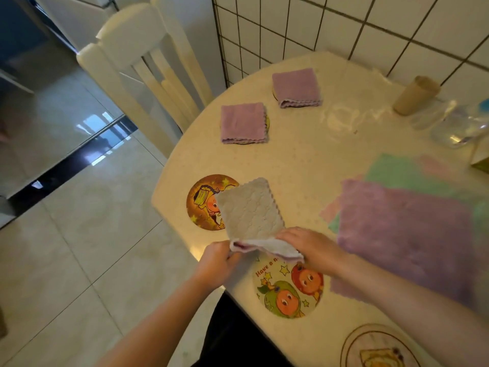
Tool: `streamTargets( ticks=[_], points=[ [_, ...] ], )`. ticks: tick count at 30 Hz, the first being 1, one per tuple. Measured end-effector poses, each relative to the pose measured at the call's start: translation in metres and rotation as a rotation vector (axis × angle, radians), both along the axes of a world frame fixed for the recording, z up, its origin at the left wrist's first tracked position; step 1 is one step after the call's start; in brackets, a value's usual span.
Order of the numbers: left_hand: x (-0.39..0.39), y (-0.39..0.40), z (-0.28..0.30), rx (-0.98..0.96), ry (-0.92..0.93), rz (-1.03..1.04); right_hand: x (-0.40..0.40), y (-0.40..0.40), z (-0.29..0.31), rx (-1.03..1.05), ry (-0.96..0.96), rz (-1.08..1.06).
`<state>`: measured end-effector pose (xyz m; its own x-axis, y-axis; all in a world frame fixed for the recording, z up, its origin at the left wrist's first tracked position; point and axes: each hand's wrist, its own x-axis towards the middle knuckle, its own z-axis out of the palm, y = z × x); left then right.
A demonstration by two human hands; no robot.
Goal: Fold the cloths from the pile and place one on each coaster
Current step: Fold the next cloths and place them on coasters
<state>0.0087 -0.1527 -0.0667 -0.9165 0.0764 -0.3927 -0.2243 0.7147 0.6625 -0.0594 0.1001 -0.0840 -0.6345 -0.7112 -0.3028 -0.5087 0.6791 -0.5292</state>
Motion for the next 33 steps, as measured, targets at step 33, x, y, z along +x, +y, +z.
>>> streamTargets(
  ticks=[33],
  points=[
    [-0.057, -0.028, -0.004, -0.083, -0.199, 0.499, -0.087, -0.096, 0.016, 0.325, 0.101, -0.487]
  ],
)
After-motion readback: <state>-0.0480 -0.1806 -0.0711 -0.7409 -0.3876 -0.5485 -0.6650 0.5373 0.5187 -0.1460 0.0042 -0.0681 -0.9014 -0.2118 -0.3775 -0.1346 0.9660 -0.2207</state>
